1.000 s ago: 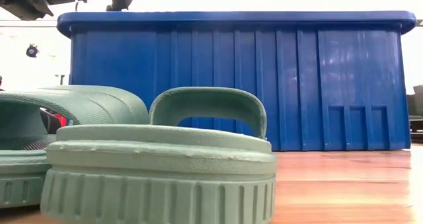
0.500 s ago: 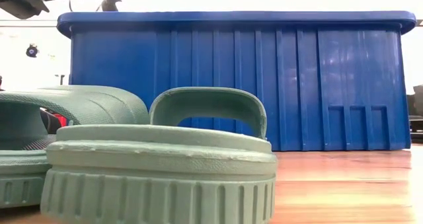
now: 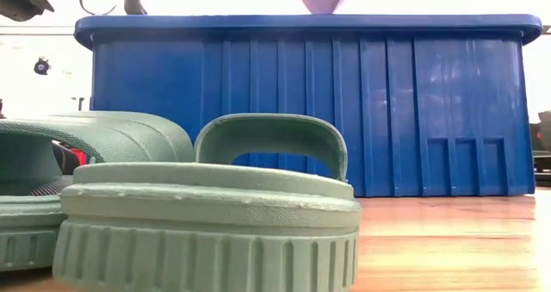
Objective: Pick and place slides into bin
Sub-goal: Put the pink slipper into the blue bin
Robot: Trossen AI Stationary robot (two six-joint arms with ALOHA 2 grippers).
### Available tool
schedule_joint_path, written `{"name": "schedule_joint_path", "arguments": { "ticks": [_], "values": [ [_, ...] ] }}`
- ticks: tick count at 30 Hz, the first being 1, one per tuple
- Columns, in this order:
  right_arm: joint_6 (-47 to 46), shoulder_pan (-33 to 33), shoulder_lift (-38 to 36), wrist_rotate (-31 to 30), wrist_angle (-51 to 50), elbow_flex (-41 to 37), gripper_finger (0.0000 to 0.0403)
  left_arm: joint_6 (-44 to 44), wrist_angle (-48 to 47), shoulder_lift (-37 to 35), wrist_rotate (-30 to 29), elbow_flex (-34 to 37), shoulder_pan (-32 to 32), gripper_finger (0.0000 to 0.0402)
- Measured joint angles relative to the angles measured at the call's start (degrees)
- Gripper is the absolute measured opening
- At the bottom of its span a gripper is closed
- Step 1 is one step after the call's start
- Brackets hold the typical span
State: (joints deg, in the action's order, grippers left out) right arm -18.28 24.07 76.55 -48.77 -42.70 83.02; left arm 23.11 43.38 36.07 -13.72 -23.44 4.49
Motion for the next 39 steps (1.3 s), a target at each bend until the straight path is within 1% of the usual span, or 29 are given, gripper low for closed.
{"name": "schedule_joint_path", "arguments": {
  "ticks": [7, 15, 21, 25, 31, 35, 39],
  "values": [
    [8.0, -8.8, 0.2, 6.9, 4.8, 0.0, 0.0008, -1.2, -0.7, -0.7, 0.0, 0.0, 0.0, 0.0169],
    [14.6, -19.0, 1.3, 10.4, 6.8, 0.0, 0.0008, -2.5, -0.7, -1.7, -0.2, 0.1, 0.0, 0.0169],
    [19.5, -26.5, 3.4, 17.5, 13.8, 0.0, 0.0008, -2.6, -0.7, -0.9, -1.2, 0.1, 0.0, 0.0169],
    [21.8, -30.6, 5.6, 17.9, 15.6, 0.0, 0.0008, -2.6, -0.4, -0.5, -2.4, 0.1, 0.0, 0.0169],
    [22.2, -35.6, 9.8, 17.7, 17.8, 0.0, 0.0008, -2.5, -0.4, 0.9, -4.9, 0.1, 0.0, 0.0169],
    [24.8, -36.7, 12.7, 17.7, 20.6, 0.1, 0.0008, -2.5, -0.3, 1.4, -4.9, 0.1, 0.0, 0.0169],
    [26.4, -37.0, 16.9, 17.4, 17.8, 4.4, 0.0008, -2.6, -0.4, 0.9, -5.1, 0.1, 0.0, 0.0169]
  ]
}}
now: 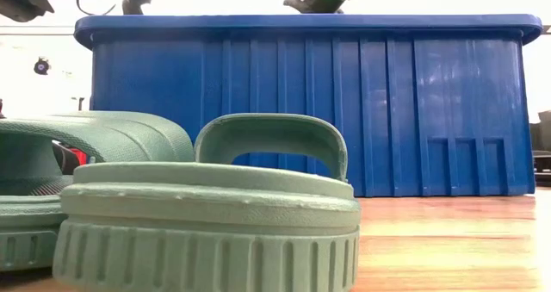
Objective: Pick and place slides into bin
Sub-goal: Put the pink slipper into the blue bin
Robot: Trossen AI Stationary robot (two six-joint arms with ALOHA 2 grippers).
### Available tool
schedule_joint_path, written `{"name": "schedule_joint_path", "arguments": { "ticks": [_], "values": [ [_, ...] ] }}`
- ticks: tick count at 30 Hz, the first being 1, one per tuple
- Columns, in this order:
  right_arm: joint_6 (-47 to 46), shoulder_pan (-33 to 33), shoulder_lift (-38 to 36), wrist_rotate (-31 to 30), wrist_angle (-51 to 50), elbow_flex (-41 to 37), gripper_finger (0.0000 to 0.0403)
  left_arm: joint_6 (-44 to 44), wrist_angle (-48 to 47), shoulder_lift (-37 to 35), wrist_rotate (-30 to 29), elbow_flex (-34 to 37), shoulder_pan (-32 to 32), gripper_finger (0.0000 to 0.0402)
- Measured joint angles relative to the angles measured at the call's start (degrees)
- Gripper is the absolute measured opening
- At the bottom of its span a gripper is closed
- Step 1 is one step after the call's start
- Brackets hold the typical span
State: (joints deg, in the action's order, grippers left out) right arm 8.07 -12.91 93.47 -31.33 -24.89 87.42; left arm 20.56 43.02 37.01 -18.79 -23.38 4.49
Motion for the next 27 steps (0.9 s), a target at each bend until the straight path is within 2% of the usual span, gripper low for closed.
{"name": "schedule_joint_path", "arguments": {
  "ticks": [5, 8, 16, 20, 27],
  "values": [
    [-0.3, -0.9, 7.2, -0.5, -11.0, 10.7, 0.0008, -1.8, -0.6, -1.6, 0.0, 0.0, 0.0, 0.0169],
    [0.7, -0.9, 11.7, -3.5, -17.1, 17.7, 0.0008, -2.0, -0.6, -2.5, 0.0, 0.0, 0.0, 0.0169],
    [8.9, -0.9, 22.9, -3.1, -23.1, 30.9, 0.0008, -3.4, -2.1, -3.4, 0.0, 0.1, 0.0, 0.0169],
    [11.4, -0.9, 27.2, -3.0, -27.0, 34.3, 0.0008, -4.2, -2.1, -4.2, 0.3, 0.1, 0.0, 0.0169],
    [15.9, -0.6, 31.4, -1.9, -26.7, 35.0, 0.0008, -6.2, -2.8, -5.5, 0.3, 0.1, 0.0, 0.0169]
  ]
}}
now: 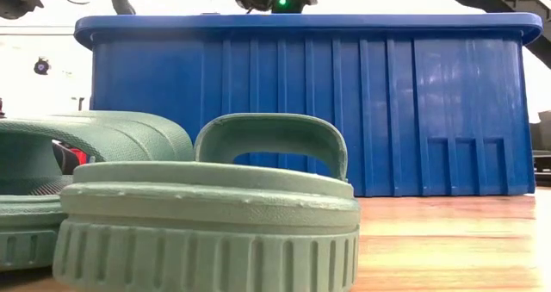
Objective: Pick and place slides into bin
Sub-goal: Put the pink slipper into the blue bin
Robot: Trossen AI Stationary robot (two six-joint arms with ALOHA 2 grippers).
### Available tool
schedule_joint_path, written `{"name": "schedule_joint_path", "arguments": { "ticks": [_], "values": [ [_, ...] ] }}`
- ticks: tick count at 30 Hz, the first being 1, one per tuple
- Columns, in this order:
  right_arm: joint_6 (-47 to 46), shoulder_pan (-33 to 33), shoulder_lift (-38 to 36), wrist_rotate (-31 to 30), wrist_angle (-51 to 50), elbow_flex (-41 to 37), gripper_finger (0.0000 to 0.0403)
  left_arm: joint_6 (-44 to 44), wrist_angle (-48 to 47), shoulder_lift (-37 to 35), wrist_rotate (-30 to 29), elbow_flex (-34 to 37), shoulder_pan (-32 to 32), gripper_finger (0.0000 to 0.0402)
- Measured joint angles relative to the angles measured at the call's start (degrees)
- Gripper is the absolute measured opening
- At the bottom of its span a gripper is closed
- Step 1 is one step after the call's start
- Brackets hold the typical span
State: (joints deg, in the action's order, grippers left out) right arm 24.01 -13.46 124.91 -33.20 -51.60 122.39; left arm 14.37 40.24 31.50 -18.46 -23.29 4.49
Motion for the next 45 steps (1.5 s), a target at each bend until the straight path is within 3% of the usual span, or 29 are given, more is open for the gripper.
{"name": "schedule_joint_path", "arguments": {
  "ticks": [10, 24, 32, 45],
  "values": [
    [3.5, 0.9, 0.6, 3.2, 0.6, -2.5, 0.0008, -1.3, -2.3, -2.9, 0.0, 0.1, 0.0, 0.0169],
    [12.0, -1.5, 0.6, 4.7, 15.6, -13.1, 0.0008, -3.2, -3.8, -5.6, -0.1, 0.1, 0.0, 0.0169],
    [13.2, -2.0, 1.9, 4.7, 17.1, -15.7, 0.0008, -3.2, -4.0, -5.8, 0.0, 0.1, 0.0, 0.0169],
    [12.0, -2.8, 6.3, 1.7, 17.3, -12.5, 0.0008, -2.8, -4.9, -6.3, 0.0, 0.1, 0.0, 0.0169]
  ]
}}
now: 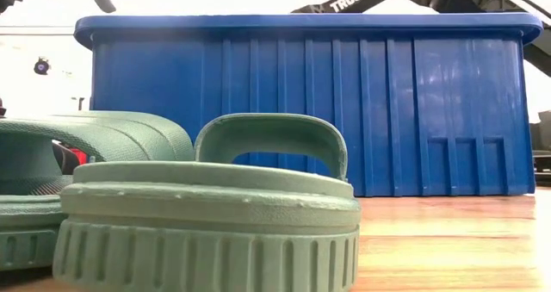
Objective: Pick and place slides into bin
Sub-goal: Put the pink slipper into the blue bin
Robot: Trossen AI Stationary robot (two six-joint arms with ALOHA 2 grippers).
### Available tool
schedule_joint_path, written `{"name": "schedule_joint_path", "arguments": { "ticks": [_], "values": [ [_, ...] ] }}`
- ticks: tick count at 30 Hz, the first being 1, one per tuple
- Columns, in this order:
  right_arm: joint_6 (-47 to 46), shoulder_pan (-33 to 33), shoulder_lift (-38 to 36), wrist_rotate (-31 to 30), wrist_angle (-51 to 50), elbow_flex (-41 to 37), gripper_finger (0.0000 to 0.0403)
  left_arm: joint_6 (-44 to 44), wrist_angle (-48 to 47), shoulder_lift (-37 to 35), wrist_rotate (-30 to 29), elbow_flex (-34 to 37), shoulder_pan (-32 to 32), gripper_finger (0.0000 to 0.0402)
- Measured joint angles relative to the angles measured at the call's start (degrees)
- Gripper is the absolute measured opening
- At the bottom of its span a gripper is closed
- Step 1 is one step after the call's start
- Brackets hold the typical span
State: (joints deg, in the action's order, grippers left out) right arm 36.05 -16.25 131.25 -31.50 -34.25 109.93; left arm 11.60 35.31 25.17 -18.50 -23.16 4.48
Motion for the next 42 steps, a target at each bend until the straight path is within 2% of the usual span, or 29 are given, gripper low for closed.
{"name": "schedule_joint_path", "arguments": {
  "ticks": [5, 18, 24, 28, 32, 37, 42],
  "values": [
    [-0.1, 0.0, 2.3, -0.3, -4.1, 1.8, 0.0008, 0.0, -0.4, -0.3, 0.0, 0.0, 0.0, 0.0169],
    [-4.1, -0.2, 2.4, -3.6, -8.7, 2.3, 0.0008, 0.0, -1.9, -1.9, 0.0, 0.0, 0.0, 0.0169],
    [-4.4, -0.3, 2.4, -3.8, -7.3, 2.3, 0.0009, 0.0, -1.9, -2.1, 0.0, 0.0, 0.0, 0.0169],
    [-4.6, -0.5, 2.4, -1.7, -7.0, 3.6, 0.0010, 0.0, -1.9, -2.1, 0.0, 0.0, 0.0, 0.0169],
    [-4.6, -0.6, 2.4, -0.8, -7.9, 5.3, 0.0029, 0.0, -2.0, -2.1, 0.0, 0.0, 0.0, 0.0169],
    [-4.1, -1.2, 2.5, 3.9, -8.7, 6.2, 0.0070, 0.0, -2.0, -2.1, 0.0, 0.0, 0.0, 0.0169],
    [-4.5, -1.3, 2.5, 5.0, -9.8, 6.3, 0.0116, 0.0, -2.1, -2.1, 0.0, 0.0, 0.0, 0.0169]
  ]
}}
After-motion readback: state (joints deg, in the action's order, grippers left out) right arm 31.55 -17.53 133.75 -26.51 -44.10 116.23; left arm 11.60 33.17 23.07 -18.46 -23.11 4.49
